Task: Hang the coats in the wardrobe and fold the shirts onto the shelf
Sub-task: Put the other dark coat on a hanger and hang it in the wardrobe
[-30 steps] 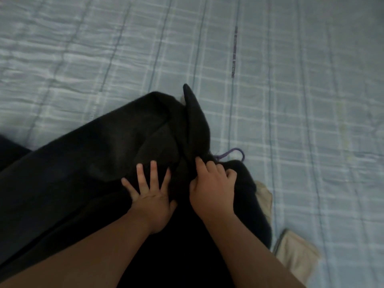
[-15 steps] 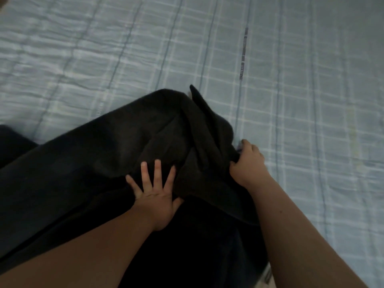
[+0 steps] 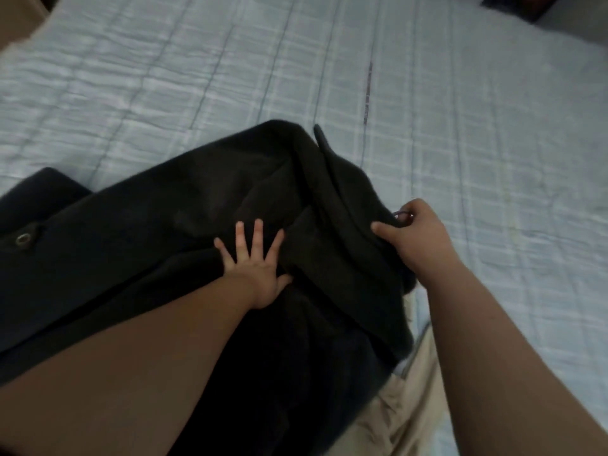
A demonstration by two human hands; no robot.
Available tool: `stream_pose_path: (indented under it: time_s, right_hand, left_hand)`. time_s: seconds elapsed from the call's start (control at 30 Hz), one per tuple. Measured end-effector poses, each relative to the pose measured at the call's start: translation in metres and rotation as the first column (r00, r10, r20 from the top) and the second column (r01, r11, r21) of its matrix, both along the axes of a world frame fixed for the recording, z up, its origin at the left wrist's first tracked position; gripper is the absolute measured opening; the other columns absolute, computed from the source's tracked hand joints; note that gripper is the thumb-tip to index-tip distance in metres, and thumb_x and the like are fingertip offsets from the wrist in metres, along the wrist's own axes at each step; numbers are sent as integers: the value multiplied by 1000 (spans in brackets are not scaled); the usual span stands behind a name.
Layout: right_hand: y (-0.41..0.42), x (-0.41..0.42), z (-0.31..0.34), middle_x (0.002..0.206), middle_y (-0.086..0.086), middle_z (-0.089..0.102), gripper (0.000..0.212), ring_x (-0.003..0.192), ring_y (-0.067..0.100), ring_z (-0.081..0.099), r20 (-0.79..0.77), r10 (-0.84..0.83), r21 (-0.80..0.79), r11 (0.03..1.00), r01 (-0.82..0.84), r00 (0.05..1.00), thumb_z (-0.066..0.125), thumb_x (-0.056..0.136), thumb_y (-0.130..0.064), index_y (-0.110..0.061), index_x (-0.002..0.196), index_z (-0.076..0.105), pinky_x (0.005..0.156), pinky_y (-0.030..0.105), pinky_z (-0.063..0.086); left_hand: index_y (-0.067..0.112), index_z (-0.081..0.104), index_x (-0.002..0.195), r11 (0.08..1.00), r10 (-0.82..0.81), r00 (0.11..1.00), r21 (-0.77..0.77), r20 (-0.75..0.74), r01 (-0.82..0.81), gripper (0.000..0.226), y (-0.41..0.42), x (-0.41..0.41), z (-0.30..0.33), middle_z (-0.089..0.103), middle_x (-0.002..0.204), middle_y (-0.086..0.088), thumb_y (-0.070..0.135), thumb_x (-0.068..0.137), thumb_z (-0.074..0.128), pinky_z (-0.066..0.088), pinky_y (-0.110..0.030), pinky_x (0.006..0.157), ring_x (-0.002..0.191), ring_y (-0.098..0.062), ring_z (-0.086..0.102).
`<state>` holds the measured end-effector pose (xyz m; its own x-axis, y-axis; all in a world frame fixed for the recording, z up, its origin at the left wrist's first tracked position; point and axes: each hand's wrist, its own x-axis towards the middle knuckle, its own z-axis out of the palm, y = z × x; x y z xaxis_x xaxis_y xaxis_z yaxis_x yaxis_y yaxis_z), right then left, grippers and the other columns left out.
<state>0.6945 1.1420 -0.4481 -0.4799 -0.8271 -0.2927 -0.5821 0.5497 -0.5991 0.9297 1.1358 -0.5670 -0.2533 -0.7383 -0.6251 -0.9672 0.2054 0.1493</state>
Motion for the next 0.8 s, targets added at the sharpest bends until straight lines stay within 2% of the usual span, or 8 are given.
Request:
stream_pose_path:
  time_s: [0.1, 0.2, 0.33, 0.5, 0.57, 0.63, 0.73, 0.8]
  right_hand:
    - [38, 31, 43, 82, -7, 54, 39, 74, 16, 53, -92, -27, -73, 997, 20, 995, 78, 79, -36, -16, 96, 48, 69, 30, 35]
    - [76, 65, 80, 79, -10, 52, 36, 70, 11, 50, -89, -38, -145, 989, 25, 995, 75, 82, -35, -18, 95, 46, 66, 29, 34]
    - [130, 123, 127, 74, -9, 50, 30, 68, 11, 50, -20, 6, -169, 986, -9, 1000, 69, 87, -34, -26, 82, 40, 63, 31, 36]
    - [216, 203, 170, 82, -2, 57, 23, 73, 12, 55, 272, 165, -103, 984, -142, 948, 54, 88, -9, -29, 80, 47, 68, 31, 44]
    - [245, 221, 194, 91, -2, 63, 35, 84, 12, 61, 383, 170, -129, 983, -130, 908, 49, 82, 0, -32, 89, 58, 77, 35, 52]
    - [261, 229, 223, 97, 1, 69, 41, 93, 17, 66, 546, 116, -136, 990, -49, 830, 49, 81, 6, -27, 98, 66, 83, 37, 56]
    - [264, 231, 272, 94, 7, 70, 24, 89, 16, 68, 768, 56, -156, 983, 102, 638, 51, 87, 7, -9, 95, 68, 76, 27, 56]
    - [255, 236, 307, 92, 7, 71, 10, 89, 15, 69, 796, 101, -192, 977, 92, 596, 61, 88, -8, -9, 90, 71, 76, 24, 54]
  left_hand:
    - [32, -6, 155, 999, 9, 994, 53, -108, -3, 77, 20, 13, 38, -21, 161, -9, 56, 96, 37, -10, -65, 113, 146, -37, -23]
    - [24, 30, 151, 971, 223, 879, 13, -421, -241, 56, 63, 33, 104, 16, 162, -9, 36, 98, 46, 6, -48, 122, 150, -31, 2]
    - [21, 49, 136, 898, 226, 555, -51, -801, -438, 46, 133, 58, 196, 50, 139, 2, 10, 92, 56, 28, -28, 116, 135, -14, 40]
    - [39, 44, 127, 752, 596, 103, 509, -796, -419, 34, 178, 74, 265, 69, 107, 13, 35, 95, 55, 48, -37, 101, 102, -2, 64]
    - [47, 41, 124, 749, 594, 76, 516, -801, -416, 35, 198, 89, 283, 69, 104, 15, 44, 92, 56, 46, -38, 102, 100, 0, 64]
    - [58, 40, 127, 784, 549, 84, 478, -832, -395, 46, 219, 107, 297, 60, 127, 15, 47, 87, 60, 42, -33, 107, 117, 2, 57]
    - [59, 21, 144, 861, 431, 169, 347, -887, -372, 79, 249, 126, 311, 36, 152, 15, 48, 81, 67, 35, -36, 115, 138, 2, 36]
    - [53, 6, 150, 884, 340, 218, 231, -915, -407, 98, 263, 126, 325, 23, 158, 17, 48, 78, 72, 30, -39, 118, 144, 2, 24]
